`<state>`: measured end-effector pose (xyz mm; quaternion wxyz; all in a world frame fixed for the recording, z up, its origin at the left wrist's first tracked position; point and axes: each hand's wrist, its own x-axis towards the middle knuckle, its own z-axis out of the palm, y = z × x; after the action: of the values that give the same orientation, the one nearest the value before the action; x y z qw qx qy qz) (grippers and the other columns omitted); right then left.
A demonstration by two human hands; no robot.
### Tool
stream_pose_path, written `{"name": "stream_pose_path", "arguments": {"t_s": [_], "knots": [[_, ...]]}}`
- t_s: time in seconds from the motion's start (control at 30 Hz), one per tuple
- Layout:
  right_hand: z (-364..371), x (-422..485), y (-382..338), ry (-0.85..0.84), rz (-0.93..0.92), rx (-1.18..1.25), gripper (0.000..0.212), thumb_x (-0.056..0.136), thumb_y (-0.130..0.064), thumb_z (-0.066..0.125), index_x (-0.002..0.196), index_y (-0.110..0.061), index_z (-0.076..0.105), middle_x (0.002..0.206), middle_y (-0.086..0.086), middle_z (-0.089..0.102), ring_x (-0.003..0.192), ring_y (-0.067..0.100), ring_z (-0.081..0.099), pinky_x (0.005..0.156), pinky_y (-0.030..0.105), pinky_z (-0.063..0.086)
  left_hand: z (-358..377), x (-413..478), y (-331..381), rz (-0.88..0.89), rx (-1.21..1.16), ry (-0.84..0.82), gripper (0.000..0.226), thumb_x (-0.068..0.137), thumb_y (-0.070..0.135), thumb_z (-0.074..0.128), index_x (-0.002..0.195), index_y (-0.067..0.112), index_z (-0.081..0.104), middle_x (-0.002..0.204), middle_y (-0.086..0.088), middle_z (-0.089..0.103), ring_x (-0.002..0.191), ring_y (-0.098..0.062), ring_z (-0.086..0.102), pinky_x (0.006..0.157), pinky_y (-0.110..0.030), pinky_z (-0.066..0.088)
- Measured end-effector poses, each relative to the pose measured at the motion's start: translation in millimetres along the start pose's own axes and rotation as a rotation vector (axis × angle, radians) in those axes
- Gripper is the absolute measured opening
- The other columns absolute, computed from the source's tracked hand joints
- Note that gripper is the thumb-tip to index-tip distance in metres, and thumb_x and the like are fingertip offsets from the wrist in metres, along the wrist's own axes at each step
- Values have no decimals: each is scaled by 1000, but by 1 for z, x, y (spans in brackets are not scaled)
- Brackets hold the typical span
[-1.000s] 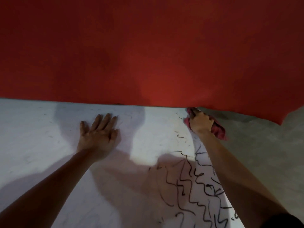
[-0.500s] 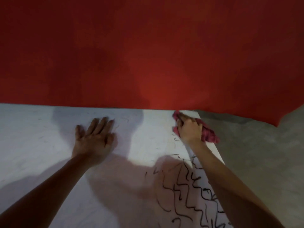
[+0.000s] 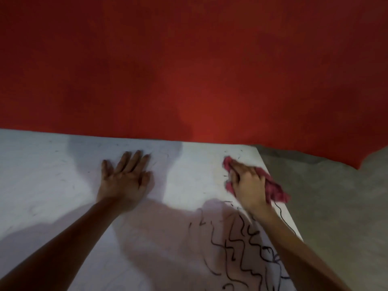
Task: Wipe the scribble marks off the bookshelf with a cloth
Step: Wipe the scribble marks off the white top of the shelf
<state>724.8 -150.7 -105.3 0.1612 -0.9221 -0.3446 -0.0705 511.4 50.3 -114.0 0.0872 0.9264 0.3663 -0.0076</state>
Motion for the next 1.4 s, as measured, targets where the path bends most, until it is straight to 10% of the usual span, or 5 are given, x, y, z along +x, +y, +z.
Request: {"name": "stream_pose_path", "arguments": {"t_s": [0.17, 0.47, 0.67, 1.1, 1.4], "knots": [[9, 64, 6, -68, 229, 0, 35, 99, -27, 41, 132, -26, 54, 128, 11, 59, 122, 31, 47, 103, 40, 26, -1, -2, 1, -7, 12, -9, 75, 78, 50, -7, 152, 37, -3, 159, 15, -11, 147, -9, -8, 116, -49, -3], [-12, -69, 9, 172, -64, -60, 44, 80, -31, 40, 105, -19, 74, 102, 1, 73, 88, 29, 70, 72, 48, 53, 3, 1, -1, 15, 1, 14, 91, 64, 53, -22, 152, 37, -4, 159, 13, -9, 147, -10, -7, 116, -49, -1], [-3, 37, 18, -47, 177, -85, 36, 99, -28, 42, 133, -24, 53, 128, 8, 60, 119, 30, 52, 100, 41, 33, 0, -2, 0, 2, -8, -7, 74, 80, 49, -5, 152, 36, -4, 159, 13, -11, 147, -11, -8, 116, -51, -4], [-4, -117, -27, 161, -202, 52, 38, 79, -30, 44, 101, -23, 74, 105, -7, 72, 97, 11, 58, 78, 29, 43, 2, -3, -1, 13, -14, 15, 73, 81, 48, -4, 153, 36, 0, 160, 12, -7, 148, -12, -5, 116, -51, -1], [5, -3, -30, -76, 105, -16, 41, 101, -28, 35, 140, -26, 45, 138, -1, 52, 128, 21, 42, 104, 36, 25, -2, -2, 0, 0, -18, -8, 74, 79, 50, -2, 152, 37, 2, 160, 13, -6, 148, -11, -5, 116, -51, -2]]}}
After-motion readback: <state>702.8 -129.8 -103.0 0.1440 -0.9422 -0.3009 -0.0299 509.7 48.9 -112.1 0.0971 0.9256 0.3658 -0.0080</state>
